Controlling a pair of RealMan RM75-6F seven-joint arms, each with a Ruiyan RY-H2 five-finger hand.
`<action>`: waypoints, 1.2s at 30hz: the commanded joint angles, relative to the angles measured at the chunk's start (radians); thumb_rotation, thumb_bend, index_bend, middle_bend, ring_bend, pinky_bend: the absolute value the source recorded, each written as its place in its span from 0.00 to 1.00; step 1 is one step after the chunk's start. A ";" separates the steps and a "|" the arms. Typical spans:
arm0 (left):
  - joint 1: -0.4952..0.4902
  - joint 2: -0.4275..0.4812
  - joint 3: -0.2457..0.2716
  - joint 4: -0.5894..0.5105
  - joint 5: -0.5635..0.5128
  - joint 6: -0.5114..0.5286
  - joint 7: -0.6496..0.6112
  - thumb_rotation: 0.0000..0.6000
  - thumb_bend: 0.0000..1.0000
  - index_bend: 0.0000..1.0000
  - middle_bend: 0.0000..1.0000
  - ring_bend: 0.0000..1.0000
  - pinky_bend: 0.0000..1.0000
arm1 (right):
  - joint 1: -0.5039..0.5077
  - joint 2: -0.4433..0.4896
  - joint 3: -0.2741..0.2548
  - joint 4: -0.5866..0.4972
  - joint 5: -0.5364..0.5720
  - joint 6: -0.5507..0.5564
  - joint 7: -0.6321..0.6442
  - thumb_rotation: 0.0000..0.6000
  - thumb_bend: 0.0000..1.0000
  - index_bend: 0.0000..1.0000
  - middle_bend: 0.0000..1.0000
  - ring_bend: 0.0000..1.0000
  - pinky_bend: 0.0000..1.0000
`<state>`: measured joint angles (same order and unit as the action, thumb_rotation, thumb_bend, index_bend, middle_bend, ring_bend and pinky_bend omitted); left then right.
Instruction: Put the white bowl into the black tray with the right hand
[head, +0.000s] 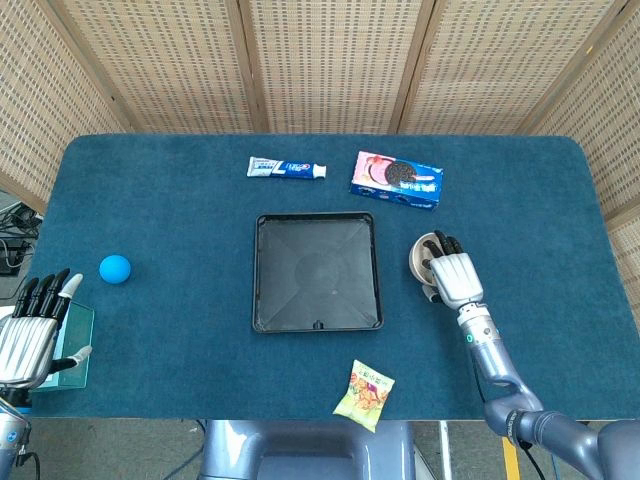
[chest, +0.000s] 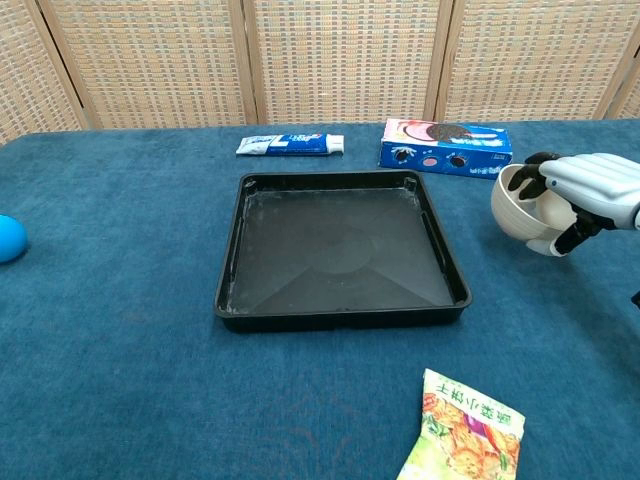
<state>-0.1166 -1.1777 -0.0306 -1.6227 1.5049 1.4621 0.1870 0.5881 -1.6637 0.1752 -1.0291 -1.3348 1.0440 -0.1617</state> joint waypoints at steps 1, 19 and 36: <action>0.000 0.001 0.000 0.000 0.000 0.000 -0.001 1.00 0.00 0.00 0.00 0.00 0.00 | -0.001 0.002 -0.002 -0.007 -0.004 0.006 -0.006 1.00 0.50 0.70 0.29 0.04 0.18; 0.000 0.008 0.002 -0.008 0.000 0.000 -0.002 1.00 0.00 0.00 0.00 0.00 0.00 | 0.058 0.073 0.029 -0.274 -0.057 0.070 -0.214 1.00 0.48 0.71 0.29 0.05 0.18; 0.004 0.029 0.001 -0.011 -0.006 0.000 -0.040 1.00 0.00 0.00 0.00 0.00 0.00 | 0.189 -0.088 0.064 -0.312 0.026 -0.041 -0.360 1.00 0.48 0.71 0.30 0.06 0.18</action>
<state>-0.1127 -1.1492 -0.0290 -1.6336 1.4995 1.4625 0.1473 0.7629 -1.7340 0.2352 -1.3531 -1.3185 1.0147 -0.5101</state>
